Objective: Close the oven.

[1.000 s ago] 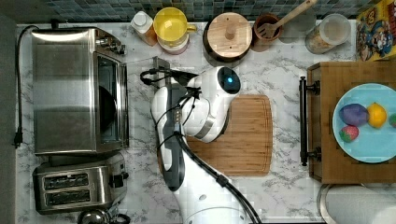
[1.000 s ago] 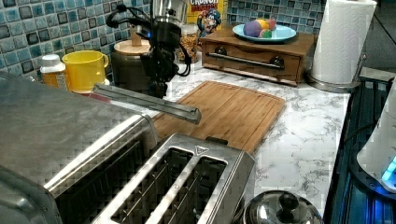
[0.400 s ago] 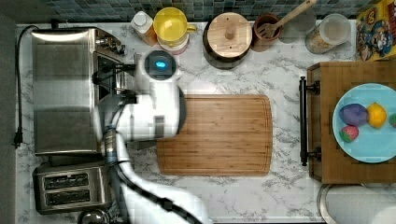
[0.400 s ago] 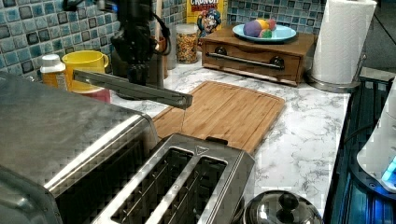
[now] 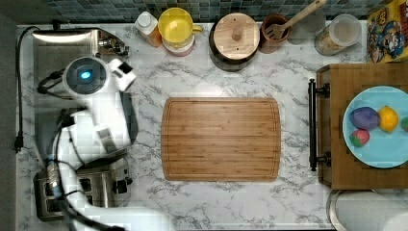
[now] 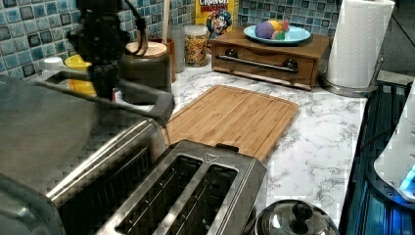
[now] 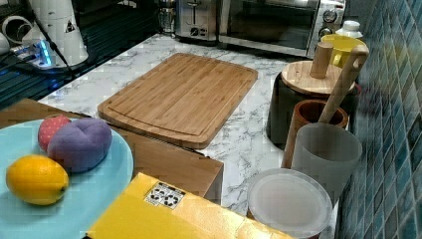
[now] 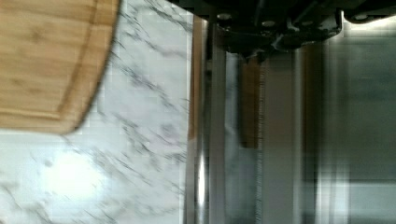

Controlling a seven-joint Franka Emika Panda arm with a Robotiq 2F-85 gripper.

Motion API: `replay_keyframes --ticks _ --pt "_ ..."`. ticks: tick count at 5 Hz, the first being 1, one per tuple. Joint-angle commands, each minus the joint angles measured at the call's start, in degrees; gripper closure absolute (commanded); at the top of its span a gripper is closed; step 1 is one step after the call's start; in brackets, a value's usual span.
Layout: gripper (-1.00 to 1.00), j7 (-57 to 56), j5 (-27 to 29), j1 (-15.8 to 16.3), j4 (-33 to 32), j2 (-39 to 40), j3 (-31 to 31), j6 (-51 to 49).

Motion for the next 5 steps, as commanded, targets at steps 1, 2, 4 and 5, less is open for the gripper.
replay_keyframes --ticks 1,2,4,5 --pt "1.00 20.6 -16.5 6.9 8.5 -0.6 -2.7 -2.6" --pt "1.00 24.1 -18.7 7.6 8.9 -2.0 -2.8 -2.8" --pt "1.00 24.4 -17.1 7.4 6.3 -8.7 -1.0 -2.2" --pt "1.00 28.5 -18.8 9.0 5.7 -10.4 -1.9 -3.0"
